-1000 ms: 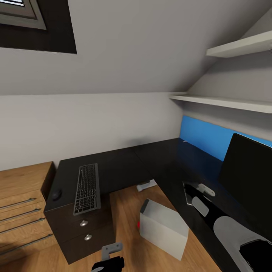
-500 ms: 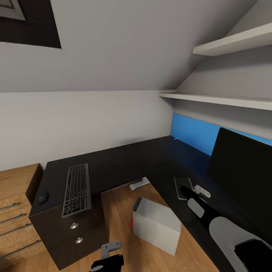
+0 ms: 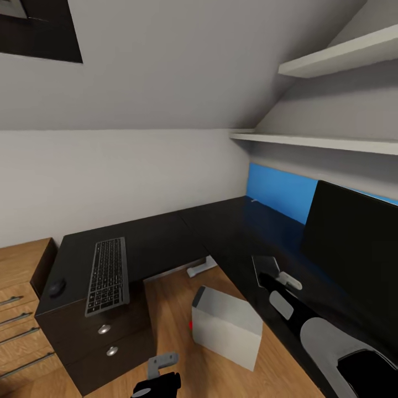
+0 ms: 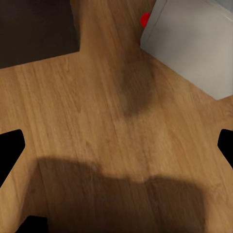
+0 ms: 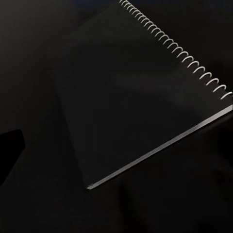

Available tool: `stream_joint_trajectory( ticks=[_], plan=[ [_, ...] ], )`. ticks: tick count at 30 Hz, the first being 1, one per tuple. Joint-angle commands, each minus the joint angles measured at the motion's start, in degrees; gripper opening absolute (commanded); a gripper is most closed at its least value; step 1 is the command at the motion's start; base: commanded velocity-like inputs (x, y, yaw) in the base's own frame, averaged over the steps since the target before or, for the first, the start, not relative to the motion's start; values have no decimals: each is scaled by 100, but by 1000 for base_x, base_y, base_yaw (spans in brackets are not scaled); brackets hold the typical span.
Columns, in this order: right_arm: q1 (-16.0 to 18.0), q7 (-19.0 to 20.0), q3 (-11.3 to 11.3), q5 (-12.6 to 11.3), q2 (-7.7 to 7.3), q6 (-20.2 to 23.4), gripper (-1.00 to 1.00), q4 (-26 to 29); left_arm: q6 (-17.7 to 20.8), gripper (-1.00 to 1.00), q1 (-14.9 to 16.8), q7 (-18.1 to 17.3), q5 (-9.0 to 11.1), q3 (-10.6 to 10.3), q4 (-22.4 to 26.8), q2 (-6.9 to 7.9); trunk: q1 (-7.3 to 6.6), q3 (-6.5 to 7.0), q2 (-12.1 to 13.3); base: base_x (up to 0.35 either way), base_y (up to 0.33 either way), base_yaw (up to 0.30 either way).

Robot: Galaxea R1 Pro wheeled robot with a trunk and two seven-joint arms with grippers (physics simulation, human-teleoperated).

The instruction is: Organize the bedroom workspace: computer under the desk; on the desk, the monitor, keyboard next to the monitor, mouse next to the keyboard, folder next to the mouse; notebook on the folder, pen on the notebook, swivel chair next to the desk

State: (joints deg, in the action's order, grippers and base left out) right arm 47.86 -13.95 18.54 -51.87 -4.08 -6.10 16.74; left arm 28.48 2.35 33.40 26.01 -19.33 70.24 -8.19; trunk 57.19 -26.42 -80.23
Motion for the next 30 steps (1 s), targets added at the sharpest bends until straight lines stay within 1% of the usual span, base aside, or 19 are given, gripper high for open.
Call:
stream_joint_trajectory(
  ticks=[1, 3, 8, 10, 11, 14, 15, 16, 17, 18, 19, 24, 30],
  plan=[
    [4, -28, 50, -55, 2, -23, 100, 6, 9, 100, 5, 53, 53, -10, 7, 2, 23, -25, -45, 0, 0, -4],
    [4, -33, 56, 29, 11, -23, 100, 5, 9, 100, 7, 53, 56, -10, 5, 2, 66, -61, -126, 0, 0, -2],
    [4, -43, 61, 276, 27, -32, 100, 5, 5, 100, 8, 46, 54, -10, -3, 6, 66, -61, -126, 0, 0, 0],
    [4, -46, 61, 365, 45, -36, 100, 5, 2, 100, 7, 42, 57, -4, -10, 27, 66, -61, -126, 0, 0, 0],
    [4, -73, 67, 459, 76, -39, 100, 5, 1, 100, 6, 39, 59, 6, -15, 70, 66, -61, -126, 0, 0, 0],
    [4, -247, 79, 670, 136, -40, 100, 5, 0, 100, 9, 31, 61, 17, -17, 107, 66, -61, -126, 0, 0, 0],
    [4, -600, 85, 1004, 224, -40, 100, 5, -2, 100, 8, 28, 61, 22, -18, 134, 66, -61, -126, 0, 0, 0],
    [4, -702, 86, 1100, 252, -40, 100, 7, -3, 100, 7, 28, 62, 21, -19, 139, 66, -61, -126, 0, 0, 0],
    [4, -901, 86, 1296, 307, -40, 100, 9, -5, 100, 6, 27, 62, 19, -19, 147, 66, -61, -126, 0, 0, 0],
    [4, -993, 87, 1394, 333, -40, 100, 10, -6, 100, 7, 27, 62, 19, -19, 149, 66, -61, -126, 0, 0, 0],
    [4, -1207, 87, 1653, 385, -39, 100, 12, -8, 100, 6, 27, 62, 18, -19, 154, 66, -61, -126, 0, 0, 0],
    [4, -1382, 80, 1911, 428, -40, 100, 12, -9, 100, 5, 26, 62, 17, -19, 158, 66, -61, -126, 11, 0, 0],
    [4, -1425, 71, 1986, 436, -35, 100, 7, -9, 100, 7, 26, 62, 17, -24, 160, 66, -61, -126, 163, 0, 0]
  ],
)
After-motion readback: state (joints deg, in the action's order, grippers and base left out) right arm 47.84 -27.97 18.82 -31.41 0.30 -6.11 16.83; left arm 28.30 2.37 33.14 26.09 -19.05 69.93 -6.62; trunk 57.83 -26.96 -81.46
